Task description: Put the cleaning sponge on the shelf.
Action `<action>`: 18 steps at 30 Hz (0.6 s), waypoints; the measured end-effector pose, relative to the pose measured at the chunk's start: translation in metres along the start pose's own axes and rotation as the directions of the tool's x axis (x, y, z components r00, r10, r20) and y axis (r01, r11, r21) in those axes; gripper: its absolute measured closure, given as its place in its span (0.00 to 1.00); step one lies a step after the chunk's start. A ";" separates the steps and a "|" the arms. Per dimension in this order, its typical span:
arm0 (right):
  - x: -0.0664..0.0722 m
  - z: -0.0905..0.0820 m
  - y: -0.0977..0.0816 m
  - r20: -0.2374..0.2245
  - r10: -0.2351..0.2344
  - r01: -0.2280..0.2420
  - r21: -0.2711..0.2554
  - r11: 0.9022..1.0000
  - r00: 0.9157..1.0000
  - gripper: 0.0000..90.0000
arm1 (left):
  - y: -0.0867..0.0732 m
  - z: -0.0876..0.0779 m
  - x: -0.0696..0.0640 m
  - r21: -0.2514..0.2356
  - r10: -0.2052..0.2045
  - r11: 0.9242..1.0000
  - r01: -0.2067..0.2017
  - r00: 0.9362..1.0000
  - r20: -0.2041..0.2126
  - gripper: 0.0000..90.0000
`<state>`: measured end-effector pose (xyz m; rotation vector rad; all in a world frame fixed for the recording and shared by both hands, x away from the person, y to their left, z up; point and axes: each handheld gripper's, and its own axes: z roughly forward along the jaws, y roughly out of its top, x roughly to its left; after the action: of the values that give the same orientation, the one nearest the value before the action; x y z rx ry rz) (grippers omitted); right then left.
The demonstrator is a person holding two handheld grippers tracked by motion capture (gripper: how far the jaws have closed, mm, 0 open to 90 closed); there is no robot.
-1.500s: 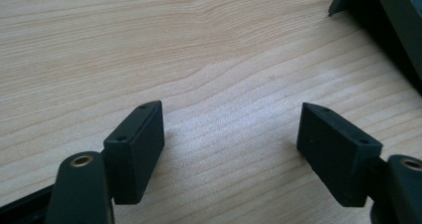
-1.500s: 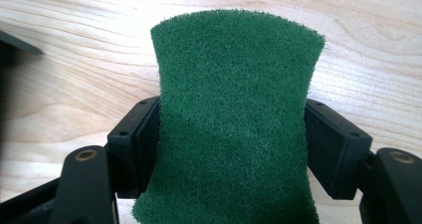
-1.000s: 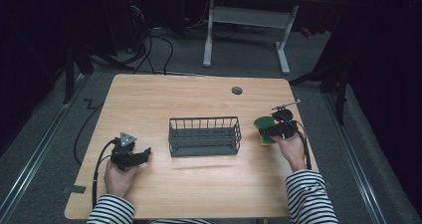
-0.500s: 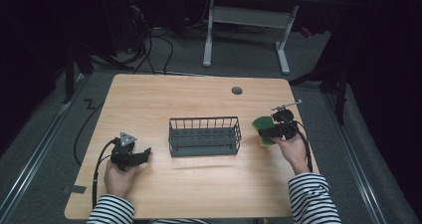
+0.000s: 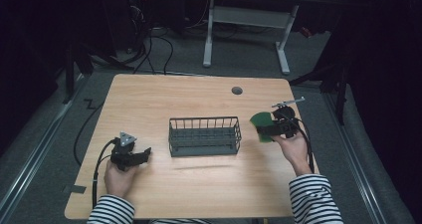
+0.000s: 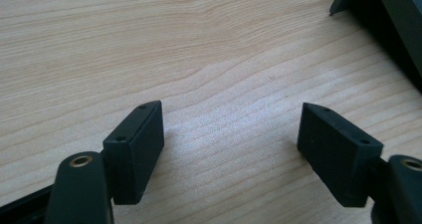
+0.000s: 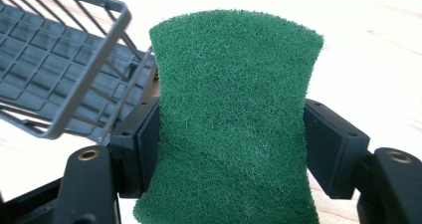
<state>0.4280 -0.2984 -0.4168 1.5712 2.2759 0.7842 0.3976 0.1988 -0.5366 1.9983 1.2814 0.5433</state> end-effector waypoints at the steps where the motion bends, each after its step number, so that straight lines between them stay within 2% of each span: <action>1: 0.002 -0.001 0.001 0.001 -0.008 0.008 0.000 1.000 1.000 0.35 | 0.000 0.000 0.000 -0.001 -0.001 1.000 0.001 1.000 0.001 0.30; 7: 0.011 -0.006 0.009 -0.020 -0.026 0.025 -0.019 0.999 0.999 0.35 | 0.000 0.000 0.000 -0.003 -0.003 1.000 0.003 1.000 0.002 0.30; 14: 0.029 -0.014 0.015 -0.047 -0.078 0.077 -0.035 0.996 0.996 0.35 | 0.000 0.000 0.000 -0.003 -0.003 1.000 0.003 1.000 0.002 0.30; 18: 0.036 -0.016 0.020 -0.058 -0.091 0.088 -0.044 0.995 0.994 0.35 | 0.000 0.000 0.000 -0.003 -0.003 1.000 0.003 1.000 0.002 0.30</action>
<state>0.4216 -0.2648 -0.3892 1.4355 2.3391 0.8599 0.3977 0.1991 -0.5367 1.9934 1.2816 0.5412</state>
